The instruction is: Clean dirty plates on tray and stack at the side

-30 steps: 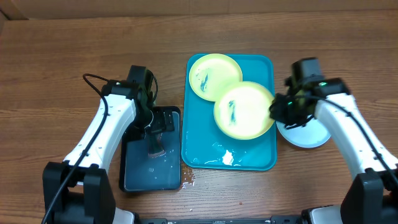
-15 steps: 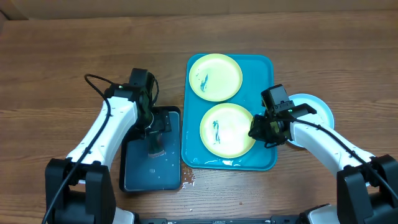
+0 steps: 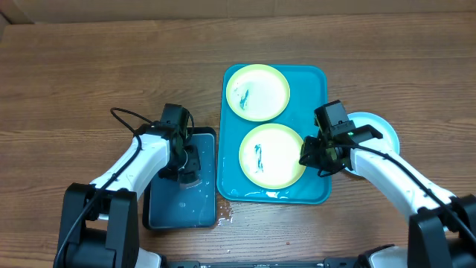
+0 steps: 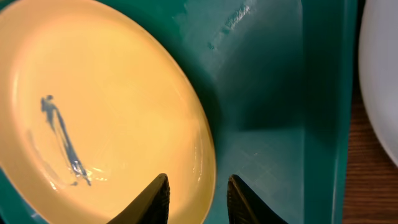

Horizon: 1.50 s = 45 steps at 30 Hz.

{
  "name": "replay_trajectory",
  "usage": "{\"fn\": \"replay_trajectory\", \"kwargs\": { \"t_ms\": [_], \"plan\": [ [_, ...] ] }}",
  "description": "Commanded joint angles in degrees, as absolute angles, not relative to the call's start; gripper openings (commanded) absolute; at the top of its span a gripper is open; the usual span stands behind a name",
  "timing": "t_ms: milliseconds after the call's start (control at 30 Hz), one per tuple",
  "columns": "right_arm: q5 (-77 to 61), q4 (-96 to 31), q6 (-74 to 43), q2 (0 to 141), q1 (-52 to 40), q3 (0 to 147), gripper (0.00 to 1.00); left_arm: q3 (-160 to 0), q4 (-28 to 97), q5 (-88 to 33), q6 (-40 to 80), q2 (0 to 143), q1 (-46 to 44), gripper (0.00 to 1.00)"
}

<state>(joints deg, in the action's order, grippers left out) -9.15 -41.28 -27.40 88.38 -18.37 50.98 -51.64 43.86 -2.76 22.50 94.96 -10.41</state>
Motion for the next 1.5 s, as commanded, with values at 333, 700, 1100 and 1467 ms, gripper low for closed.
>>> {"fn": "replay_trajectory", "kwargs": {
  "t_ms": [333,700,1100,1467],
  "plan": [
    [-5.0,-42.5,-26.6,85.2,-10.6,51.4,0.4,-69.5,62.9,3.4,21.6,95.2,-10.5,0.04],
    [-15.3,-39.2,-21.1,91.3,-11.6,51.4,0.41,-60.7,53.3,3.6,21.9,95.4,-11.7,0.04],
    [-15.5,-36.0,-19.0,96.4,-15.8,51.4,0.33,-51.4,48.3,3.0,22.7,95.6,-11.6,0.04],
    [-11.2,-35.0,-22.3,99.4,-16.1,51.4,0.06,-80.6,67.3,-1.7,22.5,95.6,-13.7,0.04]
  ]
}}
